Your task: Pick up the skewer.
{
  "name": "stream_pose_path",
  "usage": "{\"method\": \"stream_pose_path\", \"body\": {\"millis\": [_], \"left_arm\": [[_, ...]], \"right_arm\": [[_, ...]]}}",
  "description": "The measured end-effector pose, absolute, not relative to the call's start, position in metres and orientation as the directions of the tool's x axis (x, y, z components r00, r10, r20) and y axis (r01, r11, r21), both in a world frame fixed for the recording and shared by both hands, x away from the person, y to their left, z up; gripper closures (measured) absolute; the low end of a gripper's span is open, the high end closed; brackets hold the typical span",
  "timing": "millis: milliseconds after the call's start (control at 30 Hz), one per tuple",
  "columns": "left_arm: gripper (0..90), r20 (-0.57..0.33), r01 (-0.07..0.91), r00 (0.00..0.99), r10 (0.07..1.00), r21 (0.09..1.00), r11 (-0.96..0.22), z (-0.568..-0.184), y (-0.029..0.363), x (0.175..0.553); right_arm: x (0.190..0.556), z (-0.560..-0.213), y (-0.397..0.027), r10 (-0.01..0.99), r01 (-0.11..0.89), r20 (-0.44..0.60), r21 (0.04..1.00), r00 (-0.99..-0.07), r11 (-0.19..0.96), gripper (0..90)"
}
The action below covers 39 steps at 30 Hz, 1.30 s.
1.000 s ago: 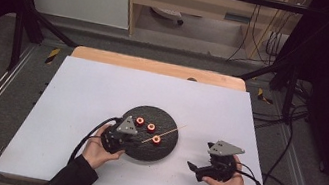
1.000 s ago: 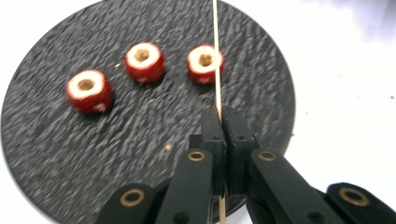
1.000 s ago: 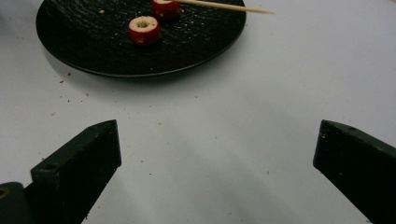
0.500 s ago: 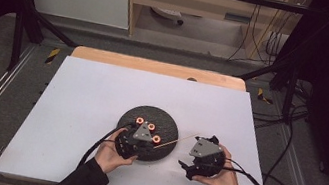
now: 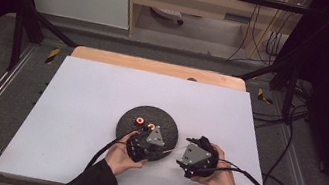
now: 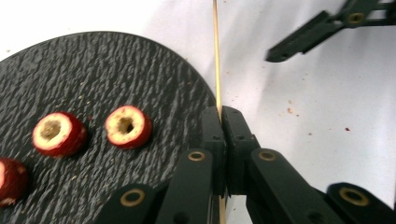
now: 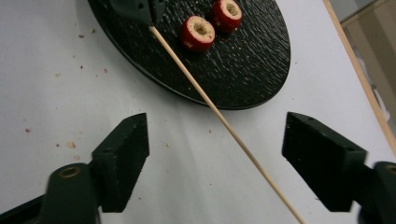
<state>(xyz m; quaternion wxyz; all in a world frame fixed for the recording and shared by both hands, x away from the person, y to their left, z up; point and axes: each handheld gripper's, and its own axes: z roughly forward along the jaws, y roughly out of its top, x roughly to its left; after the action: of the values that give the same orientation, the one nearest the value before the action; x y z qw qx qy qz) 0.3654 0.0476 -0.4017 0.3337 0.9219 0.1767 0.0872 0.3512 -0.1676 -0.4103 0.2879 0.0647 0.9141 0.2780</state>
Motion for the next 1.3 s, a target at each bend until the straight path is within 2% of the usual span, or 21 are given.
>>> {"method": "stream_pose_path", "body": {"millis": [33,67,133,267,367,467,500,533,567,667,933,1300], "left_arm": [[88.5,0.043,0.268,0.922,0.384,0.646,-0.715,-0.402,0.048,0.365],[88.5,0.044,0.261,0.926,0.376,0.645,-0.719,-0.401,0.045,0.365],[88.5,0.044,0.260,0.926,0.375,0.643,-0.720,-0.401,0.044,0.364],[88.5,0.048,0.248,0.932,0.358,0.636,-0.731,-0.403,0.039,0.362],[88.5,0.048,0.247,0.934,0.355,0.633,-0.734,-0.403,0.038,0.361],[88.5,0.049,0.241,0.936,0.347,0.629,-0.739,-0.403,0.037,0.361],[88.5,0.049,0.241,0.936,0.347,0.629,-0.739,-0.403,0.037,0.361],[88.5,0.049,0.237,0.938,0.342,0.629,-0.740,-0.404,0.037,0.361],[88.5,0.049,0.237,0.938,0.342,0.629,-0.740,-0.404,0.037,0.361],[88.5,0.049,0.238,0.938,0.342,0.627,-0.742,-0.404,0.036,0.361],[88.5,0.047,0.239,0.939,0.341,0.626,-0.742,-0.403,0.036,0.362],[88.3,0.038,0.234,0.944,0.328,0.622,-0.747,-0.402,0.033,0.365]], "right_arm": [[0.351,-0.410,-0.168,0.278,-0.042,-0.490,0.546,-0.826,0.837,26.3],[0.351,-0.412,-0.167,0.235,-0.089,-0.520,0.524,-0.821,0.847,32.4],[0.350,-0.413,-0.167,0.212,-0.112,-0.533,0.512,-0.819,0.852,34.4],[0.351,-0.417,-0.166,0.126,-0.186,-0.579,0.449,-0.806,0.874,45.5],[0.351,-0.419,-0.165,0.101,-0.201,-0.591,0.423,-0.800,0.883,49.0],[0.351,-0.422,-0.165,0.058,-0.224,-0.603,0.382,-0.795,0.897,58.5],[0.351,-0.422,-0.165,0.058,-0.224,-0.603,0.382,-0.795,0.897,58.5],[0.351,-0.422,-0.166,0.048,-0.235,-0.614,0.372,-0.788,0.898,65.9],[0.351,-0.422,-0.166,0.048,-0.235,-0.614,0.372,-0.788,0.898,65.9],[0.352,-0.422,-0.166,0.018,-0.264,-0.635,0.347,-0.772,0.900,74.1],[0.352,-0.423,-0.167,-0.071,-0.331,-0.663,0.276,-0.746,0.902,83.9],[0.351,-0.421,-0.169,-0.134,-0.369,-0.672,0.220,-0.728,0.903,87.1]]}}
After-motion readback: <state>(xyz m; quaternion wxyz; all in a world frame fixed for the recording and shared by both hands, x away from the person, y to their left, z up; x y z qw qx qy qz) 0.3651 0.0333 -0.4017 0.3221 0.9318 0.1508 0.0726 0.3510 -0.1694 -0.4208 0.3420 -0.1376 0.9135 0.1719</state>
